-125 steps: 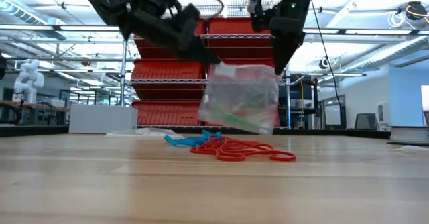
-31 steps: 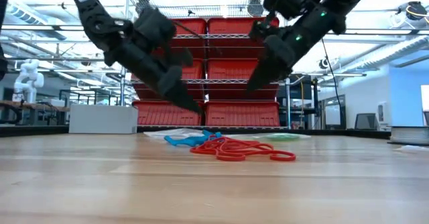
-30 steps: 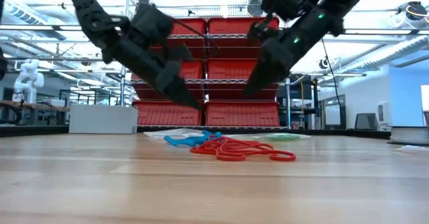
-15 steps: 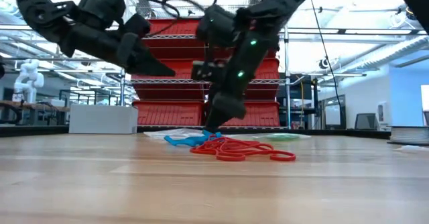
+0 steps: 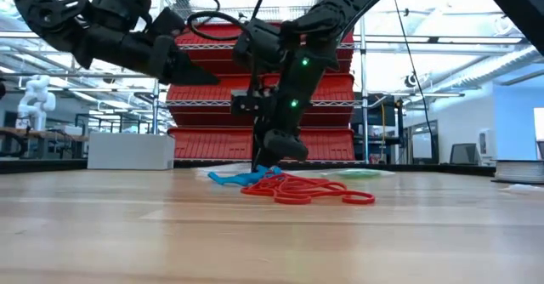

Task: Sort rubber bands
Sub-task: Open the top left transparent zip lock bag

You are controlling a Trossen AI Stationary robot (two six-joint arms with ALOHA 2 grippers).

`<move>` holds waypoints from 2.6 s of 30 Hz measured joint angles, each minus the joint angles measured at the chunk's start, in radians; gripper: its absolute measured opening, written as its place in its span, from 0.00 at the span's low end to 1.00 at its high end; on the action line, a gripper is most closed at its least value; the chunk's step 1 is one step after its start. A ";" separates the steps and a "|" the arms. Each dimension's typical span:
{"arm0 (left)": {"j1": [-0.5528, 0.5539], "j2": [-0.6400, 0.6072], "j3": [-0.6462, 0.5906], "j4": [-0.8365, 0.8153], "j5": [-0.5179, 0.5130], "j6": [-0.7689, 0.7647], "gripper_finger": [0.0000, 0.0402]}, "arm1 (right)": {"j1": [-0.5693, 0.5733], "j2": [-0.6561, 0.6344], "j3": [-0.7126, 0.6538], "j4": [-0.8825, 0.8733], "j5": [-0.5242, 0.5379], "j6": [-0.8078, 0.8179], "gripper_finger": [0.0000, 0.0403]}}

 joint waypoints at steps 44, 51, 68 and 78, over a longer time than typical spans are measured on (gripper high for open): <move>0.074 -0.202 0.001 -0.110 0.083 0.028 0.02 | 0.019 0.059 0.058 0.100 -0.002 0.098 0.21; 0.074 -0.202 0.001 -0.108 0.083 0.093 0.02 | 0.014 0.061 0.070 0.077 -0.020 0.077 0.02; 0.074 -0.201 0.001 -0.128 0.162 0.099 0.02 | 0.012 -0.106 0.438 -0.484 -0.001 0.150 0.00; 0.062 -0.176 0.001 -0.084 0.216 -0.045 0.19 | 0.012 -0.206 0.438 -0.530 0.044 0.180 0.00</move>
